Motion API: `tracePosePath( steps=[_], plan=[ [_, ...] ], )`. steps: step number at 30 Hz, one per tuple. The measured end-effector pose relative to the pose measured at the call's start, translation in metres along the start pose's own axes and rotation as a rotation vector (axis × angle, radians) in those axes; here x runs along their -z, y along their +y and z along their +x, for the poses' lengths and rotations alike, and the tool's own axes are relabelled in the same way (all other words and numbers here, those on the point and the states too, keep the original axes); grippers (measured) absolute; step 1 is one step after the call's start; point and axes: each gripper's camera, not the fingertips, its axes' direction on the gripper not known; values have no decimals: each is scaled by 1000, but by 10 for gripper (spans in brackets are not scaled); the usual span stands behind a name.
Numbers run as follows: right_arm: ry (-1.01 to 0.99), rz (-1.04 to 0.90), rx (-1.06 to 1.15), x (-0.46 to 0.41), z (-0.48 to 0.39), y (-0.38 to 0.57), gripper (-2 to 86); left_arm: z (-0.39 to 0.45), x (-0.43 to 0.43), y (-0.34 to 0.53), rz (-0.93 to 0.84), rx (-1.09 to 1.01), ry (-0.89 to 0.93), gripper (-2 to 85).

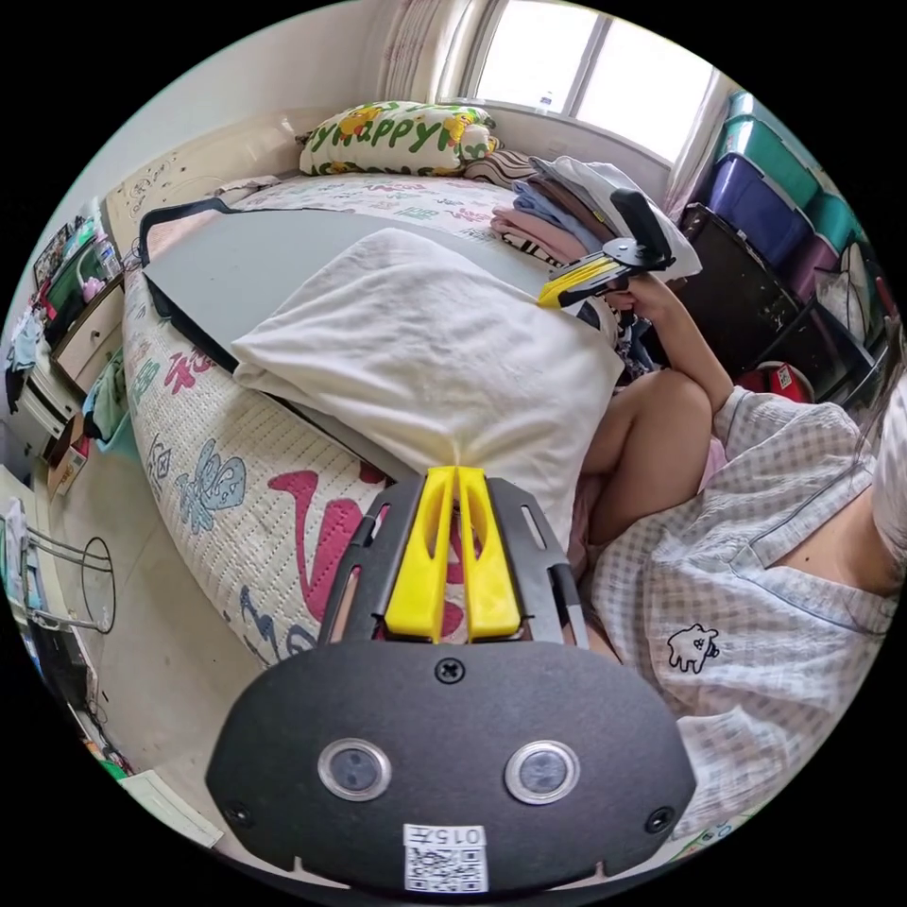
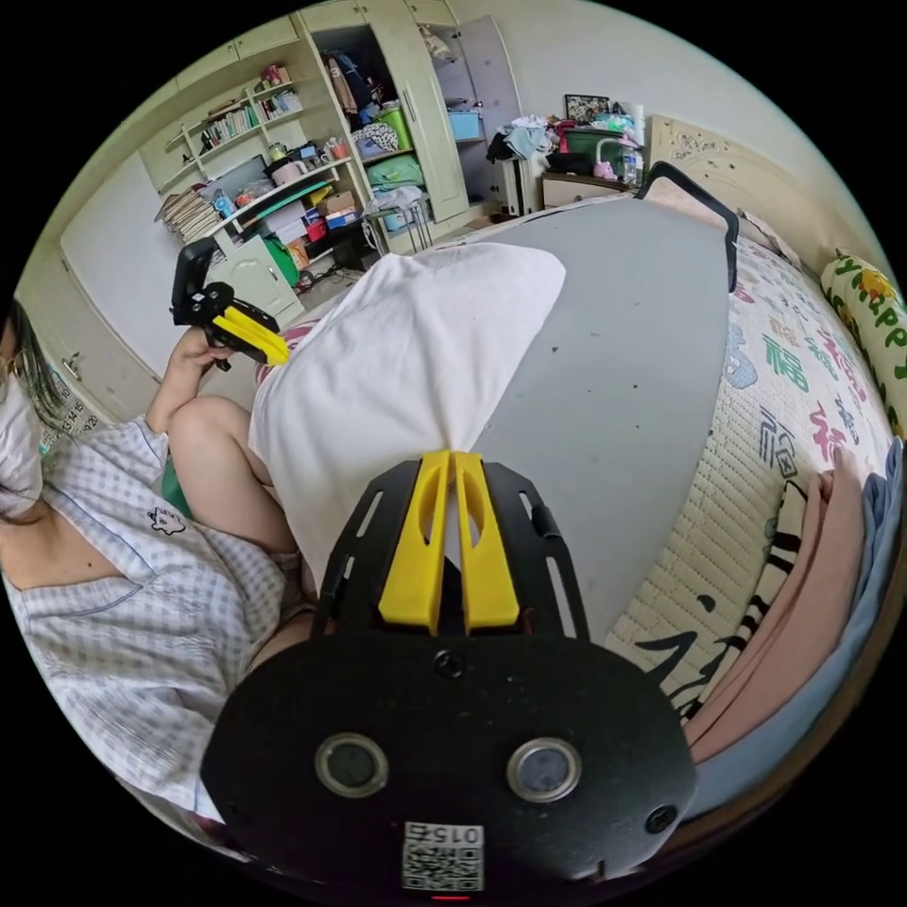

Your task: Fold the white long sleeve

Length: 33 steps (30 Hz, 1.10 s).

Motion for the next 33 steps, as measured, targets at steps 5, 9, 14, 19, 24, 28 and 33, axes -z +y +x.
tracePosePath(
  steps=[5, 9, 14, 19, 24, 28, 33],
  plan=[
    [20, -2, 13, -2, -2, -7, -7, -6, -9, 3, -12, 5, -3, -7],
    [2, 1, 4, -1, 2, -11, -1, -14, -17, 1, -1, 21, 16, -5],
    [-1, 72, -2, 18, 0, -15, 35, -25, -14, 6, 76, 31, 94, 0],
    [-65, 40, 143, 18, -16, -24, 23, -4, -34, -3, 26, -109, 157, 5],
    [-51, -68, 240, -4, -19, -32, -5, -9, -73, -6, -97, -142, 131, 1],
    [-178, -39, 173, 4, 15, -26, -4, -35, -78, 9, -82, -116, 201, 3],
    [-211, 145, 52, 34, 56, -26, 33, -104, -55, 29, 128, 73, 198, 48]
  ],
)
